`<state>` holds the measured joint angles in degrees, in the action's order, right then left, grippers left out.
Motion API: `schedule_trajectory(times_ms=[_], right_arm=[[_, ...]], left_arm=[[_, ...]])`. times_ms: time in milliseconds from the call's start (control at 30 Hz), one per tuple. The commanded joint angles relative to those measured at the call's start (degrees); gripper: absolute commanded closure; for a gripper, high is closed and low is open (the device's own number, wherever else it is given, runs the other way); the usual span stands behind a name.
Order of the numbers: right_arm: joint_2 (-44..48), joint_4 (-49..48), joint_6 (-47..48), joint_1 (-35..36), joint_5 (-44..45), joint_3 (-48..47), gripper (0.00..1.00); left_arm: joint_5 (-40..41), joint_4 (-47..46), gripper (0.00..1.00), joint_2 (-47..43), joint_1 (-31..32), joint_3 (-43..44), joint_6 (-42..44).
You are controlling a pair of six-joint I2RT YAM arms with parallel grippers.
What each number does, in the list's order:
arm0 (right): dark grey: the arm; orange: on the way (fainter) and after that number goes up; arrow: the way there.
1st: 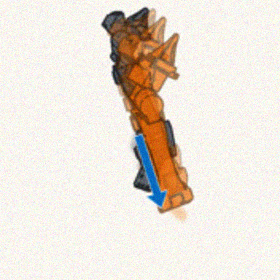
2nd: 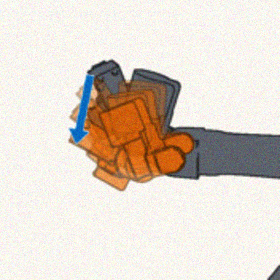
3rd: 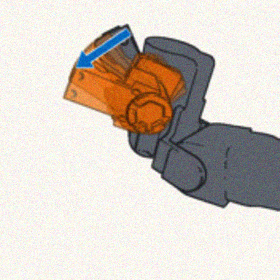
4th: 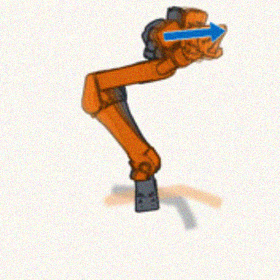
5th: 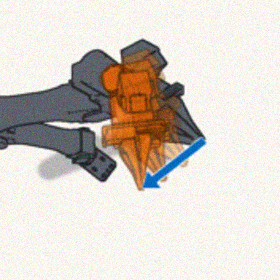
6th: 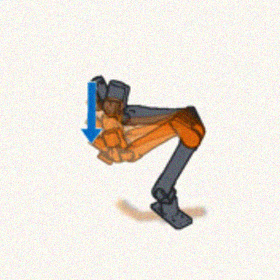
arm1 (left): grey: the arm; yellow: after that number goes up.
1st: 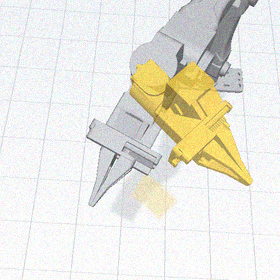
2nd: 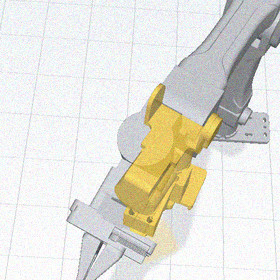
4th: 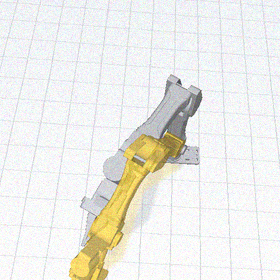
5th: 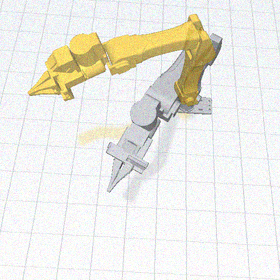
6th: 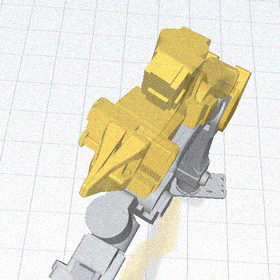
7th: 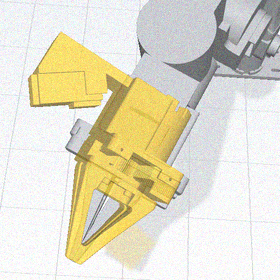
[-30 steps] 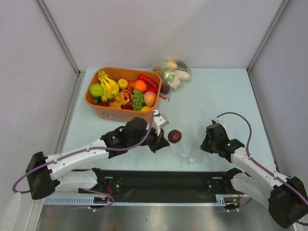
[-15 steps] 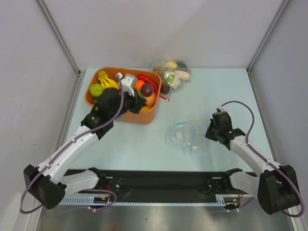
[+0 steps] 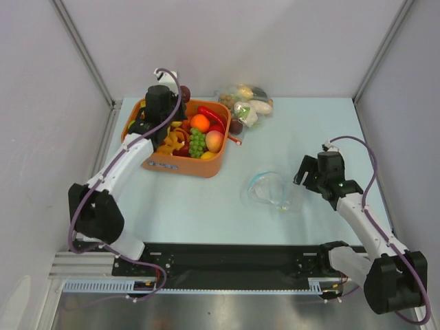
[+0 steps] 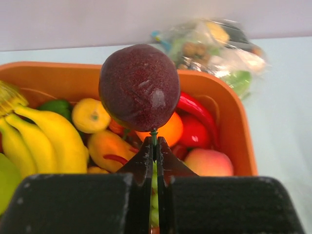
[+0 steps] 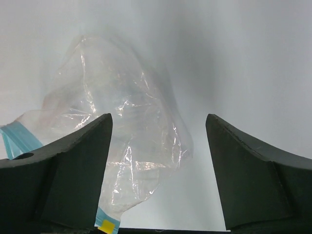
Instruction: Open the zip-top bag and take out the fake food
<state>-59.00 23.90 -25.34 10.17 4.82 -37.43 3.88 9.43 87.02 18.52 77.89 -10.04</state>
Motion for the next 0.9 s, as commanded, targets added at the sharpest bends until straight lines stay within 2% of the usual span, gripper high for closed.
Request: schedule_trajectory(times_ms=[0, 333, 433, 500, 533, 600, 667, 867], right_arm=[[2.6, 2.1, 1.8, -1.7, 0.0, -3.6, 0.18], [5.9, 5.3, 3.5, -5.0, -1.3, -6.3, 0.18], [6.3, 5.7, 4.2, -5.8, -1.8, -6.7, 0.18], [6.3, 5.8, 4.2, -6.4, -2.2, -6.8, 0.18], [6.4, 5.8, 4.4, -6.6, -2.4, -7.0, 0.17], [6.3, 5.7, 4.6, -6.9, -3.0, -7.0, 0.17], [6.1, 5.5, 4.9, -7.3, -3.4, -7.2, 0.17], [5.4, 5.9, 7.7, -8.3, -3.7, -9.2, 0.14]], left_arm=[[5.2, 0.9, 1.0, 4.8, -0.9, 6.2, 2.8], [5.0, 4.7, 1.0, 14.7, -2.7, 8.2, 1.6], [4.6, 5.9, 0.92, 15.9, -2.8, 8.5, 1.5], [4.3, 7.4, 0.65, 16.5, -2.9, 9.1, 1.4], [3.9, 7.7, 0.34, 16.5, -2.9, 9.1, 1.5], [3.1, 8.1, 0.13, 16.3, -2.9, 8.9, 1.5], [1.7, 8.3, 0.01, 15.2, -2.9, 8.5, 1.8], [-0.1, 9.6, 0.0, 8.3, -2.8, 6.5, 1.3]])
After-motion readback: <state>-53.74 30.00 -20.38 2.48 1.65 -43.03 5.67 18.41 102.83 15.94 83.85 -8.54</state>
